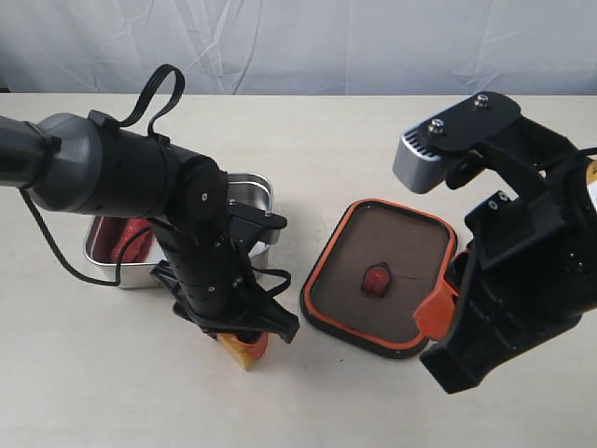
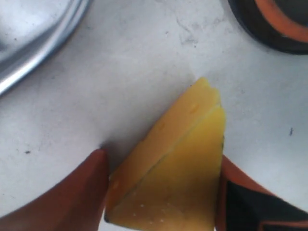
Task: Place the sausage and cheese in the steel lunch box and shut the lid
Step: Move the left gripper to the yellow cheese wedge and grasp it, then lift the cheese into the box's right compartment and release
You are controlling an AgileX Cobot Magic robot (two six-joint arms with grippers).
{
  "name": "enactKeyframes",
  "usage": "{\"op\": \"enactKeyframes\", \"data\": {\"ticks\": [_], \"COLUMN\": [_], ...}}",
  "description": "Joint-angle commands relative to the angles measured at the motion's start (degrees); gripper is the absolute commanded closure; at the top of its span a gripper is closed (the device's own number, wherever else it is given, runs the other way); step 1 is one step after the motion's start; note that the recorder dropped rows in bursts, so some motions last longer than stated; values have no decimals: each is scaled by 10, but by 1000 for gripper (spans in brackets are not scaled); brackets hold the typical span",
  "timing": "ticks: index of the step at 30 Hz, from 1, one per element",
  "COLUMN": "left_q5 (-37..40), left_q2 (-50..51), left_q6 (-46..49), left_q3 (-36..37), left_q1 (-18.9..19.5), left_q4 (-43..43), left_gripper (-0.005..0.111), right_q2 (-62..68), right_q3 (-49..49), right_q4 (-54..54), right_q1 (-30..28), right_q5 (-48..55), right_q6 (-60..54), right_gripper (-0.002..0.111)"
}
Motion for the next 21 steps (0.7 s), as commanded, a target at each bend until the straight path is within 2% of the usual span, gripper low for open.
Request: {"op": "enactKeyframes", "data": {"ticks": [1, 2, 21], "left_q5": [0, 0, -2], "left_q2": [11, 10, -76], "left_q6": [1, 4, 12], "left_q3": [4, 4, 4], "left_q1": [-3, -3, -3], "left_q4": [-9, -10, -23], "left_gripper": [101, 106, 106], "right_q2": [-4, -4, -4], "right_q3": [2, 2, 2], "right_q4": [-2, -2, -5], "right_q1": [0, 0, 0], "right_q5": [-1, -1, 0], "right_q6": [1, 1, 1], "right_gripper": [108, 108, 108]}}
